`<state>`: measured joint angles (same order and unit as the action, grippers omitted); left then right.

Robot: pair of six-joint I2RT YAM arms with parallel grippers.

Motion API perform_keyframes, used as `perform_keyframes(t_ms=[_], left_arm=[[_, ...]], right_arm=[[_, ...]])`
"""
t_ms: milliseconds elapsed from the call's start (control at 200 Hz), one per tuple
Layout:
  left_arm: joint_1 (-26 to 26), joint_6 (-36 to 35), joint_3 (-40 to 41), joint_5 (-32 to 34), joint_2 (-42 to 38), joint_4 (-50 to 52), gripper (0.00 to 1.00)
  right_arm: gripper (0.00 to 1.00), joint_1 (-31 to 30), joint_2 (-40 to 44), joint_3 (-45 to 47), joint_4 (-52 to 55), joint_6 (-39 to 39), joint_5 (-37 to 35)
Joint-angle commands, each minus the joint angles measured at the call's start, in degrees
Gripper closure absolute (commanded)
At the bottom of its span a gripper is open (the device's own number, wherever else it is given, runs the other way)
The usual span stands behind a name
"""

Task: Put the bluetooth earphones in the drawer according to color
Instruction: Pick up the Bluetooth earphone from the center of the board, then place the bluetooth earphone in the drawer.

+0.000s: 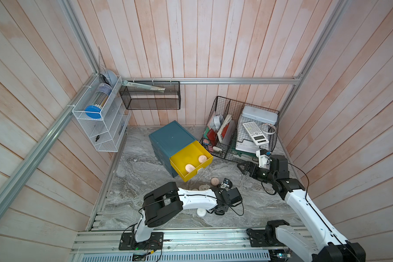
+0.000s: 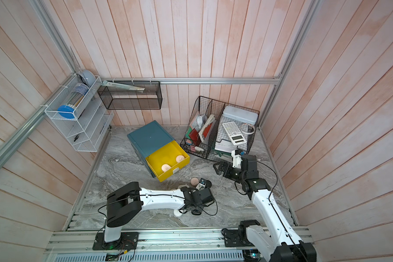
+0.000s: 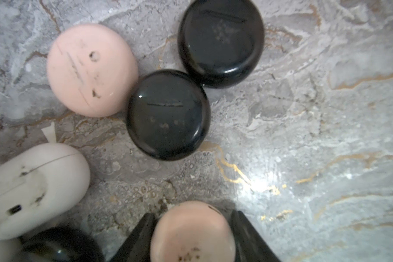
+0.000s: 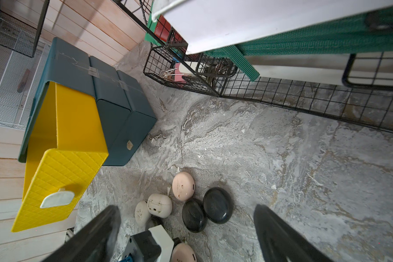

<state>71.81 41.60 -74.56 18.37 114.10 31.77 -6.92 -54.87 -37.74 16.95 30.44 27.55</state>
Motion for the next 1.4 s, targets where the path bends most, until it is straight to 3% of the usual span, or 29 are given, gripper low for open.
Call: perform_keyframes(t_ms=[0,370,830,970,1210,1305,1395], left_arm=[[0.2,-0.1,-1.5,2.4,-2.3,1.2,0.58],[-0.9,-1.6,-2.9,11.1,-17.1,5.6,0.59],[-13.1,-6.8,-7.7,14.0,-29.9,14.1,0.59],[-18.9,-7.6,-5.8,13.4,-32.7,14.4,0.59],[-26.7,-7.5,1.5,9.3,-36.3,12.2,0.59],[-28.3,-7.0,4.0,8.1,-37.7,11.4,0.59],[-29.2,-6.6,5.3,7.5,-39.2,10.9,0.52]], right_arm=[[0.02,0.3,-0.1,0.7,-1.1,0.5,0.8],[0.02,0.3,-0.5,1.3,-2.4,-0.2,0.5],[0.02,-0.6,-3.2,4.1,-7.3,0.6,2.2],[0.02,-4.3,-4.9,3.4,-7.1,-1.7,-0.2],[0.02,-16.1,-11.0,-0.4,-7.2,-7.5,-7.9],[0.08,-18.2,-14.2,-1.3,-8.0,-9.5,-9.1],[0.11,-20.4,-16.3,-1.2,-9.7,-11.5,-11.7]])
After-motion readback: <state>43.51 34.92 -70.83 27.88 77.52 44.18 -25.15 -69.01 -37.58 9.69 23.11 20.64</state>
